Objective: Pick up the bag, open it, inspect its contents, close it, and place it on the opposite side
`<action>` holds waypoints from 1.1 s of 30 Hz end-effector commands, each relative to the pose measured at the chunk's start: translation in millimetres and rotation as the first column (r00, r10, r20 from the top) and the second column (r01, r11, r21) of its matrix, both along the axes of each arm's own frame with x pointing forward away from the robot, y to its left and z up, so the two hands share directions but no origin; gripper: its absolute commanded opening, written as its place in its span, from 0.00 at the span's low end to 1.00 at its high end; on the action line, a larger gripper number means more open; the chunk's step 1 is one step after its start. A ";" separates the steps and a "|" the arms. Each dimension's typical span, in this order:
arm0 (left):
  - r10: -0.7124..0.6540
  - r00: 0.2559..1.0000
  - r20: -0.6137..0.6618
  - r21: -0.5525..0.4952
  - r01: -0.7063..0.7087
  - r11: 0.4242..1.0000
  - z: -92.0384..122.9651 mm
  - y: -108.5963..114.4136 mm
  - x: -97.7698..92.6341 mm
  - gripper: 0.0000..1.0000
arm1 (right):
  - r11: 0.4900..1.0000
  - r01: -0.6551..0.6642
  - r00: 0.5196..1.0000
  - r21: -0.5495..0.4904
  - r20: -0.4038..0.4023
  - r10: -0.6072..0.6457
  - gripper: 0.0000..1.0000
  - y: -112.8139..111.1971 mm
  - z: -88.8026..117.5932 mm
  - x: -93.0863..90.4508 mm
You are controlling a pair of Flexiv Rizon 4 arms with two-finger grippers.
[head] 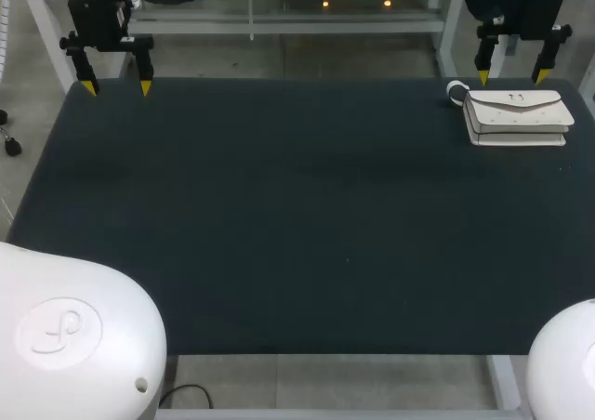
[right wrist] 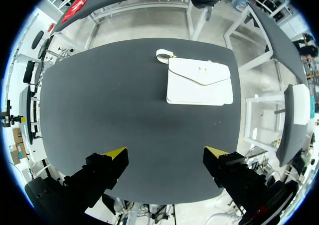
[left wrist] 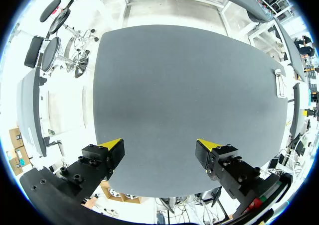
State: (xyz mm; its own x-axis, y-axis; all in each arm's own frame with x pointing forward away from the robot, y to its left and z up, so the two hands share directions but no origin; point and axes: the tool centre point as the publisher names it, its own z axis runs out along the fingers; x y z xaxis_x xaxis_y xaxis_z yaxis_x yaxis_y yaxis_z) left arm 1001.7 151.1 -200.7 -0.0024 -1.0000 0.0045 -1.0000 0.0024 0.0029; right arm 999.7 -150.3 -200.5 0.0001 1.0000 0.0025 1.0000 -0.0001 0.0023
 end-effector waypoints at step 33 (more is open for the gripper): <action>-0.664 0.597 0.451 0.022 0.736 0.677 -2.0 -37.2 -23.5 1.00 | 0.989 -0.006 1.000 0.148 0.010 0.005 1.00 -66.1 -15.8 15.1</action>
